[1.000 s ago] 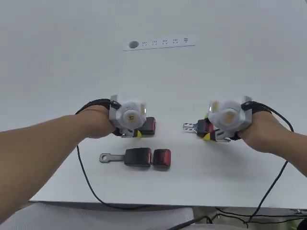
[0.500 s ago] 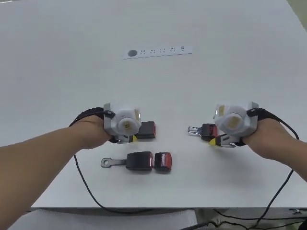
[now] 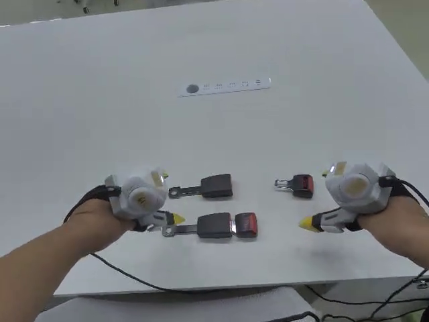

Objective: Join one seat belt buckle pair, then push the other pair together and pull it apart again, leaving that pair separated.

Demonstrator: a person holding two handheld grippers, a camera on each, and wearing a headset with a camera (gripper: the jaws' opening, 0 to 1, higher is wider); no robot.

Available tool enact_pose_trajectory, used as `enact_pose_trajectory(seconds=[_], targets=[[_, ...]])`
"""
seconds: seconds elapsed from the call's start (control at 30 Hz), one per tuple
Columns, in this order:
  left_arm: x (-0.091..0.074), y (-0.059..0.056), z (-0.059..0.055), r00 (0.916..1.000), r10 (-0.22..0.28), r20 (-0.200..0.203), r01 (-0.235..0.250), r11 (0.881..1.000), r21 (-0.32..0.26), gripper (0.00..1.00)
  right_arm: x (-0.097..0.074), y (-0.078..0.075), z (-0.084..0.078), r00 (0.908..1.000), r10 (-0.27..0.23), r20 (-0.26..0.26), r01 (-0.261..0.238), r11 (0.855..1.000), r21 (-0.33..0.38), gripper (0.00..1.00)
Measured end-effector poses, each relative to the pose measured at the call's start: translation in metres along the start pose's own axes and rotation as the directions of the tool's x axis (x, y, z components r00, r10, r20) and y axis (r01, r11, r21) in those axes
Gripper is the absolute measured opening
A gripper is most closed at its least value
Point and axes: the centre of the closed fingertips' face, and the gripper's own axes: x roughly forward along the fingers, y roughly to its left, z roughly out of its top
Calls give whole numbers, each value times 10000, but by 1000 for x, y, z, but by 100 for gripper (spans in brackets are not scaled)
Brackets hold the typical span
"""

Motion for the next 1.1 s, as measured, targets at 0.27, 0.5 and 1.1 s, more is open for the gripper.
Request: enact_pose_trajectory(seconds=[0.27, 0.5, 1.1], targets=[[-35, -18, -31, 9973, 26, 728, 78, 9900, -1411, 82, -15, 21, -2, 9980, -31, 637, -17, 9971, 760, 92], [-47, -27, -60, 9965, 235, 799, -28, 9680, -2508, 100, -26, 27, -2, 9928, -215, 1177, 42, 9893, 1456, 100], [-62, -25, -62, 9898, 811, 1175, -350, 9358, -3507, 100, -35, 30, -17, 9910, -775, 1092, 556, 9801, 1904, 100]])
